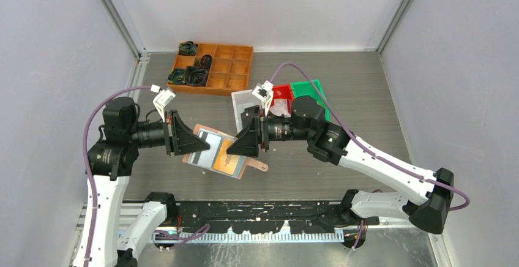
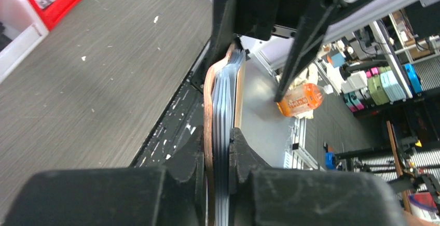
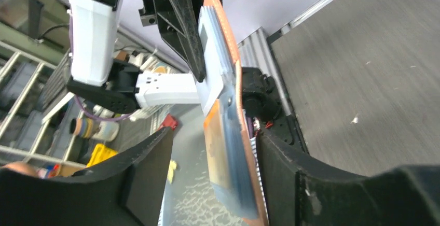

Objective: Take the credit cards out of the card holder
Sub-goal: Remove the credit card from the card holder.

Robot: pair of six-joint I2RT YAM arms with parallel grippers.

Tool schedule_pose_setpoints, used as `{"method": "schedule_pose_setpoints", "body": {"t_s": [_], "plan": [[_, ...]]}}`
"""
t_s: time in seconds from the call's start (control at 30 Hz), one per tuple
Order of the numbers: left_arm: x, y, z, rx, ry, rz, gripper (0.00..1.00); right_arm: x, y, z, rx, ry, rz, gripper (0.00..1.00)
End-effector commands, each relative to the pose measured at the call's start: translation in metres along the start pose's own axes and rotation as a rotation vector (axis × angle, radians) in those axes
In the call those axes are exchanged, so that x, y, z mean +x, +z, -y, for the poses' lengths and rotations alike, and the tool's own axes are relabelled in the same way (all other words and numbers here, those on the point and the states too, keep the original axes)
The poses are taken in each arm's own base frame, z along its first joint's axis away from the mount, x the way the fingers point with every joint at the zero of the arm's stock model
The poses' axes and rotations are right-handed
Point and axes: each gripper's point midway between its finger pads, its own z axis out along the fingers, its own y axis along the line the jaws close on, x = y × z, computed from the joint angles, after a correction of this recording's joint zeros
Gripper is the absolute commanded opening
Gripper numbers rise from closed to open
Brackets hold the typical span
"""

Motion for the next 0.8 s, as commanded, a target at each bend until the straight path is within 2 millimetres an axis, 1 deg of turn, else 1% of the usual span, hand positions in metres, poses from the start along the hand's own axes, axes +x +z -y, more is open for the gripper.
{"method": "schedule_pose_setpoints", "body": {"t_s": [0.0,0.07,0.1,0.17,0.2,0.33,0.4,0.5,0.6,0.77], "plan": [[-0.025,0.001,-0.009,-0.077,0.043,0.051,0.00,-0.053,-0.024,-0.005,0.129,-0.098,0.189,0.67],[-0.032,0.000,-0.020,-0.142,0.063,0.078,0.00,-0.074,-0.039,0.004,0.232,-0.090,0.293,0.68],[-0.035,0.000,-0.025,-0.166,0.071,0.090,0.00,-0.082,-0.047,0.009,0.285,-0.082,0.344,0.66],[-0.040,-0.001,-0.033,-0.205,0.078,0.112,0.00,-0.090,-0.054,0.007,0.301,-0.057,0.400,0.61],[-0.042,-0.001,-0.036,-0.223,0.075,0.122,0.00,-0.093,-0.053,0.000,0.268,-0.038,0.417,0.59],[-0.047,-0.002,-0.046,-0.271,0.071,0.148,0.00,-0.082,-0.032,-0.008,0.161,0.052,0.356,0.54],[-0.047,-0.002,-0.045,-0.265,0.068,0.149,0.00,-0.075,-0.019,-0.009,0.110,0.086,0.325,0.53],[-0.047,0.000,-0.037,-0.226,0.059,0.146,0.00,-0.063,0.000,-0.006,0.049,0.135,0.274,0.52],[-0.047,0.000,-0.029,-0.194,0.065,0.144,0.00,-0.056,0.015,0.000,0.018,0.175,0.242,0.49],[-0.046,0.001,-0.013,-0.119,0.056,0.131,0.01,-0.050,0.023,0.006,0.003,0.196,0.227,0.46]]}}
